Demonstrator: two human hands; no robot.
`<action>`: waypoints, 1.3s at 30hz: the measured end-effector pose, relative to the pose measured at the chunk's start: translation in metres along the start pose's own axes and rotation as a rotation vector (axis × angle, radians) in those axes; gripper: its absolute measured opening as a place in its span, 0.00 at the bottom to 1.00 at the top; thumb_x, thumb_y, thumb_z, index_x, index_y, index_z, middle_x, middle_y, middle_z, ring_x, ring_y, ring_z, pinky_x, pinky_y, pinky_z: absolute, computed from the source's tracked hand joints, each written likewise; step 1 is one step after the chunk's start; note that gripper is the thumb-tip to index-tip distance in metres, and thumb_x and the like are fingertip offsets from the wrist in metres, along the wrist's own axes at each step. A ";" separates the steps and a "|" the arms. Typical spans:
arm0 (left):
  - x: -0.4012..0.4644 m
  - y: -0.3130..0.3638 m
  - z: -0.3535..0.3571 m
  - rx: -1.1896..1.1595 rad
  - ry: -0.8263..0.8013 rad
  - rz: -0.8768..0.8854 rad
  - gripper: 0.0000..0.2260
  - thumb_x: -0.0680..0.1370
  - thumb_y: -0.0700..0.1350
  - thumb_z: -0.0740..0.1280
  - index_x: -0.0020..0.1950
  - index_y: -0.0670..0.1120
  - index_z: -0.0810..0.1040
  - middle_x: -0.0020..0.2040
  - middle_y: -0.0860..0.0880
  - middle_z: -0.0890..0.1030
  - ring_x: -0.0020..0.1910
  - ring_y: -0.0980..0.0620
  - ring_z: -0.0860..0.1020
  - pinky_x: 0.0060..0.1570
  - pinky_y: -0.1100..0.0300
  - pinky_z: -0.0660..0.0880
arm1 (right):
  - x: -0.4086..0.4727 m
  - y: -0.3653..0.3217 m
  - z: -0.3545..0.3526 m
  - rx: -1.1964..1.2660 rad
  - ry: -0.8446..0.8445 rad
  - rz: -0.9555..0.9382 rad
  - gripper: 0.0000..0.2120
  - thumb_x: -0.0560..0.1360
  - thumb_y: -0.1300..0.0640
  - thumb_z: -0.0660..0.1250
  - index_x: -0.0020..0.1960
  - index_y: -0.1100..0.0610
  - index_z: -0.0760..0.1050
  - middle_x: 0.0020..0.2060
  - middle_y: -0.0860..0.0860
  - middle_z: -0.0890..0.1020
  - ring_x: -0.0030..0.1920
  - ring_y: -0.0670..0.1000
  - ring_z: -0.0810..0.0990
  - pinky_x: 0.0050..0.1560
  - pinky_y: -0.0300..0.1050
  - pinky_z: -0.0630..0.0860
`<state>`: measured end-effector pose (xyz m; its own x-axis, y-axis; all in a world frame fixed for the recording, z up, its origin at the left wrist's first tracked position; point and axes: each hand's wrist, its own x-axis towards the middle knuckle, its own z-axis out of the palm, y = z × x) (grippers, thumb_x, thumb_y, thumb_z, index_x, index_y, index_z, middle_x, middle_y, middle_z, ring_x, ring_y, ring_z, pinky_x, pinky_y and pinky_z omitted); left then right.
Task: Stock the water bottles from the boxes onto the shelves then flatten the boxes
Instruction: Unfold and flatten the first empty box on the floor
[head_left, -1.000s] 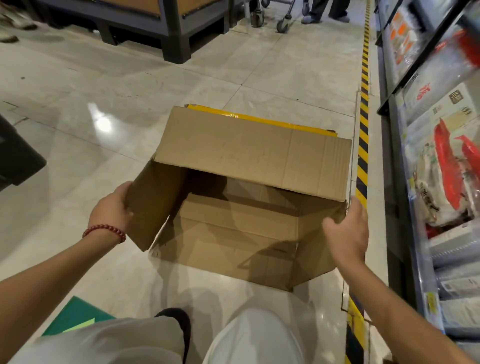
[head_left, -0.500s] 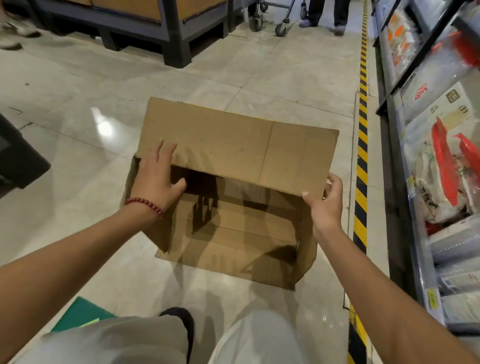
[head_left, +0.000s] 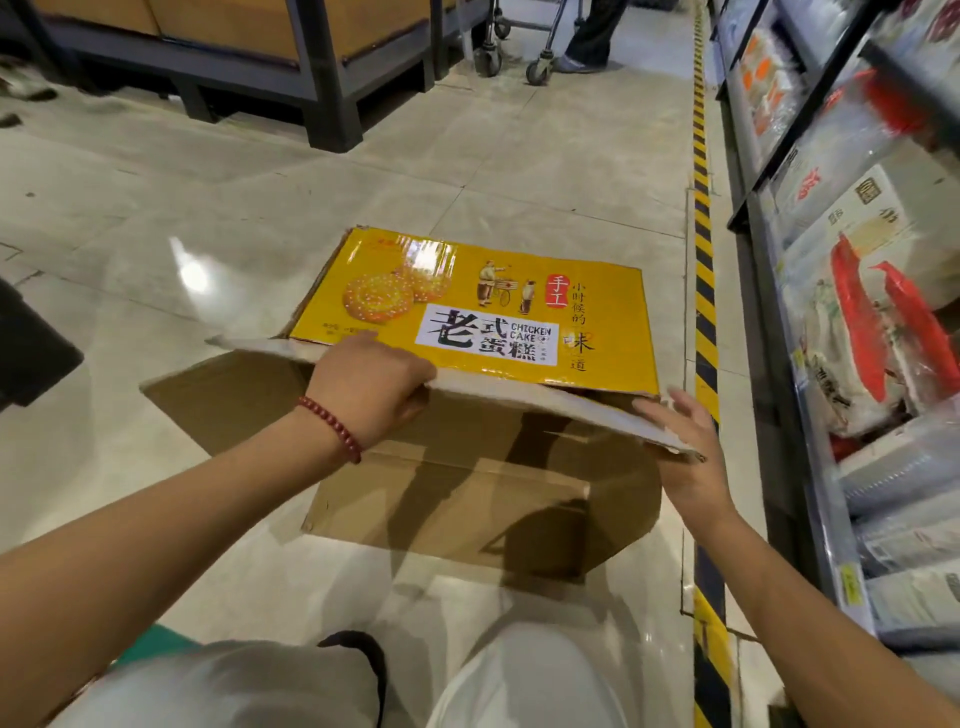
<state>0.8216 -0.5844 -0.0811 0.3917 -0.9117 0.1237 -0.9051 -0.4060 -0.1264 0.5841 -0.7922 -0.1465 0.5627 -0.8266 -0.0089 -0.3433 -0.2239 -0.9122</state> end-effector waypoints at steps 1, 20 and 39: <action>-0.005 0.003 0.005 -0.042 -0.055 0.026 0.09 0.75 0.48 0.64 0.53 0.50 0.78 0.50 0.47 0.82 0.51 0.44 0.79 0.57 0.50 0.73 | 0.002 0.006 -0.003 -0.016 0.010 0.027 0.19 0.77 0.60 0.66 0.65 0.44 0.73 0.70 0.50 0.65 0.67 0.48 0.65 0.62 0.36 0.64; -0.026 -0.049 0.046 0.211 -0.427 0.012 0.39 0.79 0.35 0.56 0.72 0.64 0.33 0.77 0.46 0.44 0.76 0.44 0.46 0.71 0.45 0.55 | -0.018 0.000 0.058 -0.042 0.081 0.366 0.09 0.70 0.62 0.60 0.43 0.68 0.74 0.39 0.67 0.77 0.41 0.68 0.78 0.39 0.68 0.78; -0.021 -0.118 -0.010 0.392 -0.624 -0.100 0.29 0.75 0.50 0.65 0.73 0.60 0.57 0.68 0.56 0.66 0.67 0.51 0.66 0.61 0.51 0.70 | -0.074 -0.086 0.248 0.528 -0.174 0.597 0.09 0.70 0.63 0.66 0.47 0.59 0.68 0.49 0.57 0.75 0.41 0.50 0.78 0.41 0.48 0.81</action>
<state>0.9183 -0.5173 -0.0588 0.5961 -0.6879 -0.4142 -0.7804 -0.3748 -0.5005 0.7583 -0.5840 -0.1687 0.5203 -0.6281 -0.5786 -0.2468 0.5380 -0.8060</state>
